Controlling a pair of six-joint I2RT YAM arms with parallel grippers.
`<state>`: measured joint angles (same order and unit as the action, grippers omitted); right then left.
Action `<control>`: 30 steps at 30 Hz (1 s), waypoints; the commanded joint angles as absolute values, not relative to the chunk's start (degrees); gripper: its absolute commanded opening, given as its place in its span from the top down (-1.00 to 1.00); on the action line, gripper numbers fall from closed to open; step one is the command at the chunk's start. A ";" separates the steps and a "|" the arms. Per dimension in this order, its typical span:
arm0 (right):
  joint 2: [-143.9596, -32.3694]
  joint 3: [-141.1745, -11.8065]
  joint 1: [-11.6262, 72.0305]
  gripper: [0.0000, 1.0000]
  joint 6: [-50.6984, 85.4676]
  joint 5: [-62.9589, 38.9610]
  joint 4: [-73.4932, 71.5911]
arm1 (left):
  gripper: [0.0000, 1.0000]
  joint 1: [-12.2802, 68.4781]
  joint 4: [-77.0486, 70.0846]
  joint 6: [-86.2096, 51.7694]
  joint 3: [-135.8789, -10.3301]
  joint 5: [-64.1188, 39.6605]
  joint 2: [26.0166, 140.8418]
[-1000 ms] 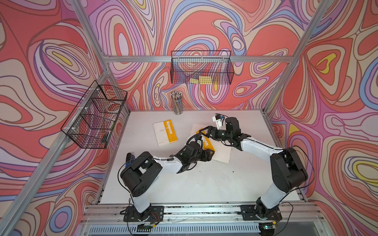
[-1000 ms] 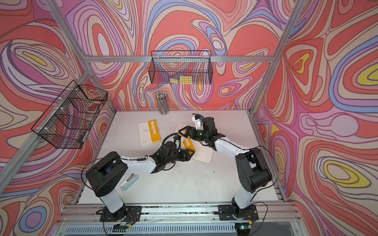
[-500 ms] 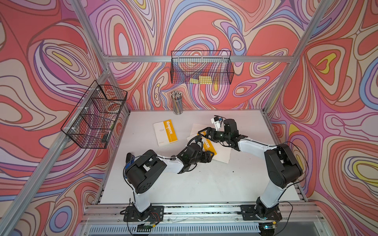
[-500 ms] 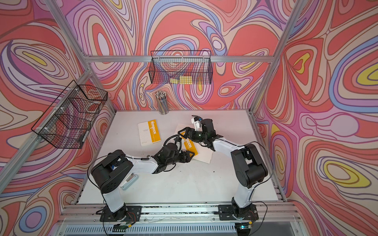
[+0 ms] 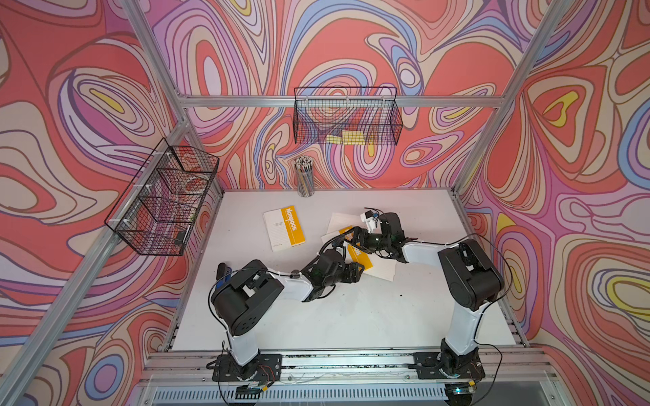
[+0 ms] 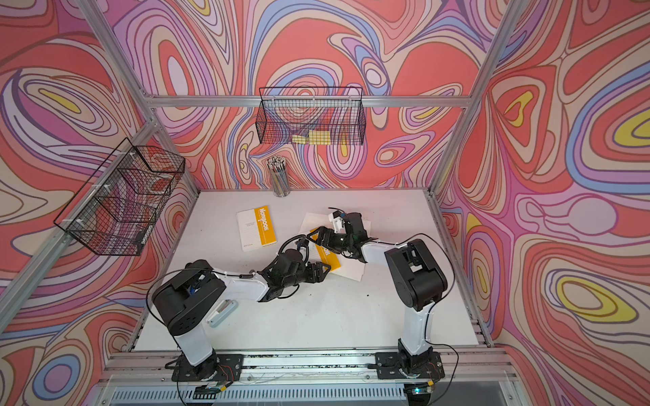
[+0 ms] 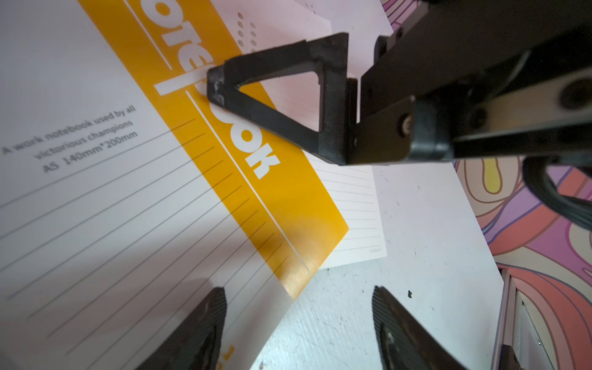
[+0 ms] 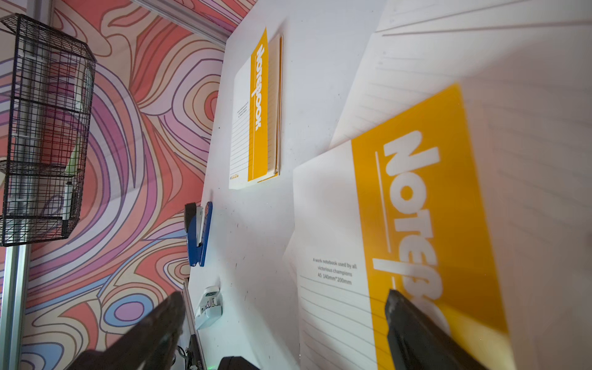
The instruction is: Close the notebook
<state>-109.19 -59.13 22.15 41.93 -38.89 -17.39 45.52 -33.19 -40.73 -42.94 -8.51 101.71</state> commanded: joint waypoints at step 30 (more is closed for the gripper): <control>-113.34 -55.82 21.86 -0.97 41.44 -38.50 -18.84 | -0.22 27.58 -31.91 -52.82 -35.36 -25.37 88.12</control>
<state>-112.31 -57.39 22.13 41.60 -38.87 -19.81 28.73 -22.46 -45.58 -37.52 -19.07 84.86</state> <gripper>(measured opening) 0.984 0.625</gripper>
